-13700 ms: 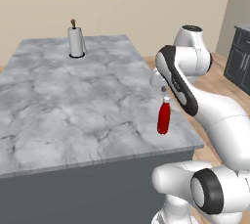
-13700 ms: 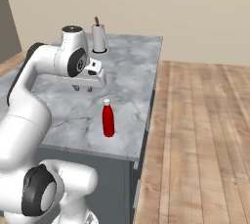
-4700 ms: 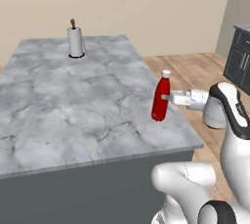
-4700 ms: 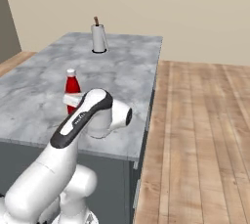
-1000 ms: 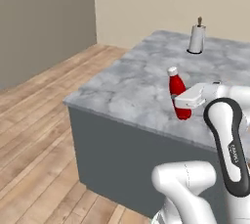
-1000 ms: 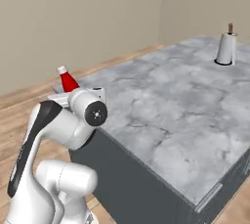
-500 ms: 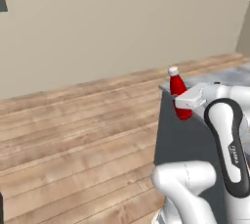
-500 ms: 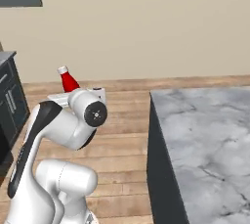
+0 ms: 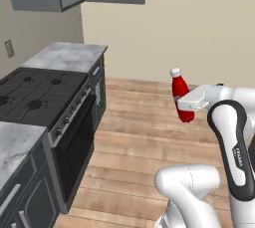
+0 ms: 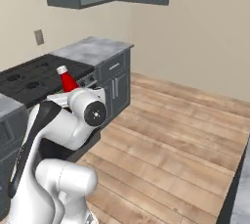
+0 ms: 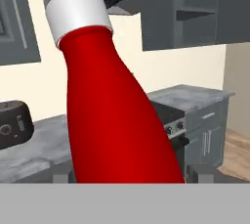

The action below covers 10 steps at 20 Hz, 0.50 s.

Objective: Pick the water bottle from the counter and place it in the open cabinet.

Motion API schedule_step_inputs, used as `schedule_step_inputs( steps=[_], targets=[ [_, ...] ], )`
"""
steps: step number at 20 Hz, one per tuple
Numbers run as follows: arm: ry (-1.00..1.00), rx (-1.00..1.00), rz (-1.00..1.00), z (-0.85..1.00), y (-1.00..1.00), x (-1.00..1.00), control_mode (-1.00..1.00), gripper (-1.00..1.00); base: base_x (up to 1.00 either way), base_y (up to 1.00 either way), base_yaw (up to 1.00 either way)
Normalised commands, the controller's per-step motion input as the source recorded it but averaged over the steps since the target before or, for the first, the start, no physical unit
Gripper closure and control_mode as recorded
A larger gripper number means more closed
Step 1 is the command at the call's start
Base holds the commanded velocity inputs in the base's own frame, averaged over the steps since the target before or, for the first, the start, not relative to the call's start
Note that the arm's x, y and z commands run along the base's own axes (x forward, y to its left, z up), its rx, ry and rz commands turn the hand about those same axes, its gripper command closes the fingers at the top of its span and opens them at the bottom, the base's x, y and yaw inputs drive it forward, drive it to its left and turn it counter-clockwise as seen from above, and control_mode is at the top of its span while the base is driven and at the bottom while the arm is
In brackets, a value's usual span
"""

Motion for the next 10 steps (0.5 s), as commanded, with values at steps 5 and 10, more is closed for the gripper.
schedule_step_inputs(
  steps=[5,10],
  targets=[
    [0.0,0.0,0.0,0.0,0.0,0.0,1.0,1.0,0.44,0.0,0.56],
    [0.0,0.0,0.0,0.0,0.0,0.0,1.0,1.0,0.73,-0.14,0.0]
  ],
)
